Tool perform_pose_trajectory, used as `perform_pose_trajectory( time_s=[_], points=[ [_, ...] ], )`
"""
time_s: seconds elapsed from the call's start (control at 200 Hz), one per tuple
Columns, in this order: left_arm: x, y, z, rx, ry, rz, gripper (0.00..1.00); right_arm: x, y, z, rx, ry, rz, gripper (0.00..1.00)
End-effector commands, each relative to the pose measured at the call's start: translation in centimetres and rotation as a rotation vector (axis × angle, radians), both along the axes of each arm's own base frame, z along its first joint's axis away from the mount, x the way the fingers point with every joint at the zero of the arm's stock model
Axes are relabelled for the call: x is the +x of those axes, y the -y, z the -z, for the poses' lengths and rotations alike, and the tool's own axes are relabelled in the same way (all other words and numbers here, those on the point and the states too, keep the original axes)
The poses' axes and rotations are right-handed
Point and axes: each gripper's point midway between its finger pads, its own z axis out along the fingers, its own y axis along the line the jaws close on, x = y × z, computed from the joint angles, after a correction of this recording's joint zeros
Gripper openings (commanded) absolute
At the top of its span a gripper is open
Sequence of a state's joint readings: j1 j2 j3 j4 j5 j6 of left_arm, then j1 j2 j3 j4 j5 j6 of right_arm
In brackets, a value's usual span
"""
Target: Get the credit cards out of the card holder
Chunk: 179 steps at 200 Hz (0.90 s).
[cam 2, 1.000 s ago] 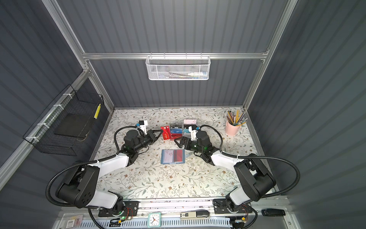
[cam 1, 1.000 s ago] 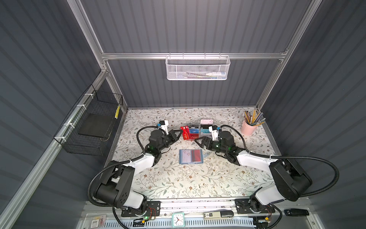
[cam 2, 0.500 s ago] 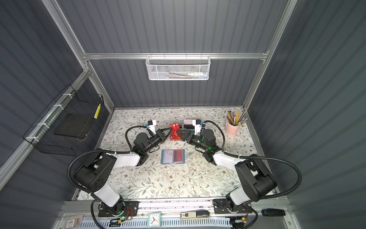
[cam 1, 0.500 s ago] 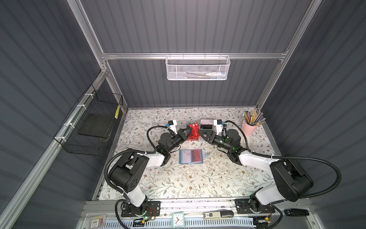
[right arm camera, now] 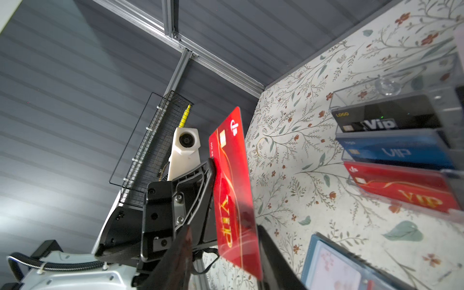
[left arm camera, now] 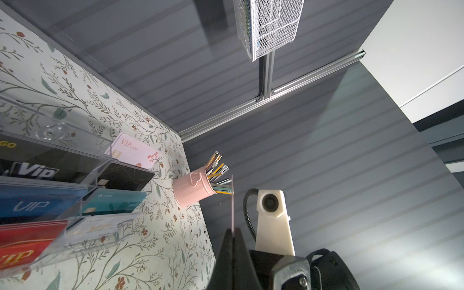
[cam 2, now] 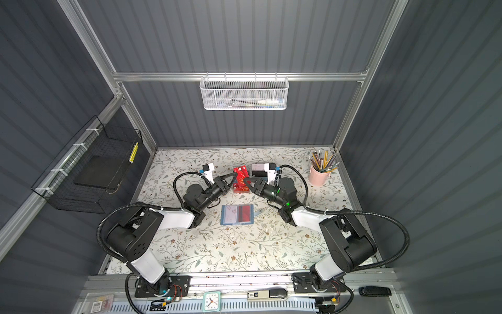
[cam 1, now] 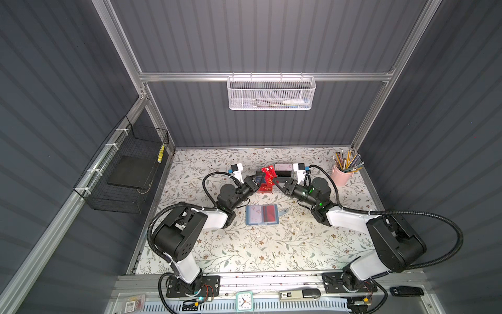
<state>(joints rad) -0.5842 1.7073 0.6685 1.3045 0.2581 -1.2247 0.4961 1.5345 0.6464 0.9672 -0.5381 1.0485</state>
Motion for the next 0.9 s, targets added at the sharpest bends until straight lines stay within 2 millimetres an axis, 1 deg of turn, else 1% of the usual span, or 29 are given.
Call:
perform_pose_trajectory(
  time_s=[0.0, 0.145, 0.28, 0.365, 0.415, 0.445, 0.455, 0.52, 0.55, 0.6, 0.66, 0.745, 0.795, 0.82, 0.835, 0.86, 0.87, 0.89],
  points=[
    [-0.2, 0.4, -1.3, -0.029, 0.04, 0.011, 0.0, -0.1, 0.0, -0.6, 0.018, 0.034, -0.011, 0.29],
    [-0.3, 0.3, -0.8, -0.024, 0.032, 0.01, 0.0, -0.3, 0.2, -0.8, 0.005, 0.043, -0.004, 0.16],
    [-0.4, 0.4, -0.9, -0.021, 0.035, 0.016, 0.0, -0.3, 0.3, -0.8, -0.012, 0.047, 0.0, 0.09],
    [-0.4, 0.5, -0.9, -0.021, 0.038, 0.02, 0.0, -0.3, 0.5, -0.6, -0.037, 0.047, 0.007, 0.0],
    [-0.4, 0.5, -0.8, -0.021, 0.037, 0.023, 0.0, -0.3, 0.5, -0.6, -0.05, 0.053, 0.009, 0.0],
    [-0.4, 0.5, -0.8, -0.021, 0.037, 0.024, 0.1, -0.2, 0.6, -0.5, -0.06, 0.053, 0.011, 0.0],
    [-0.4, 0.6, -0.7, -0.02, 0.036, 0.024, 0.11, -0.2, 0.6, -0.5, -0.064, 0.054, 0.011, 0.0],
    [-0.4, 0.7, -0.6, -0.01, 0.032, 0.031, 0.09, -0.2, 0.6, -0.5, -0.083, 0.057, 0.01, 0.0],
    [-0.4, 0.8, -0.5, -0.005, 0.028, 0.033, 0.11, -0.2, 0.6, -0.4, -0.09, 0.057, 0.008, 0.0],
    [-0.4, 0.8, -0.4, 0.004, 0.025, 0.034, 0.22, -0.2, 0.6, -0.4, -0.104, 0.058, 0.007, 0.0],
    [-0.4, 0.7, -0.3, 0.024, 0.013, 0.028, 0.33, 0.0, 0.7, -0.3, -0.132, 0.061, 0.008, 0.0],
    [-0.5, 0.7, -0.7, 0.074, 0.02, 0.026, 0.5, 0.1, 1.2, -0.1, -0.187, 0.061, 0.015, 0.0],
    [-0.7, 0.5, -1.0, 0.111, 0.027, 0.019, 0.65, 0.2, 1.5, 0.2, -0.24, 0.053, 0.01, 0.0],
    [-0.8, 0.4, -1.2, 0.135, 0.031, 0.013, 0.75, 0.3, 1.7, 0.2, -0.271, 0.054, 0.004, 0.0],
    [-0.8, 0.2, -1.2, 0.149, 0.032, 0.007, 0.84, 0.3, 1.8, 0.4, -0.293, 0.052, 0.0, 0.0],
    [-0.9, 0.0, -1.2, 0.177, 0.031, -0.004, 0.97, 0.3, 1.9, 0.4, -0.332, 0.054, -0.01, 0.0],
    [-0.9, -0.1, -1.3, 0.187, 0.032, -0.007, 0.99, 0.2, 2.0, 0.4, -0.348, 0.052, -0.014, 0.0],
    [-1.0, -0.3, -1.4, 0.209, 0.032, -0.014, 1.0, 0.2, 2.2, 0.4, -0.384, 0.057, -0.017, 0.0]
  ],
)
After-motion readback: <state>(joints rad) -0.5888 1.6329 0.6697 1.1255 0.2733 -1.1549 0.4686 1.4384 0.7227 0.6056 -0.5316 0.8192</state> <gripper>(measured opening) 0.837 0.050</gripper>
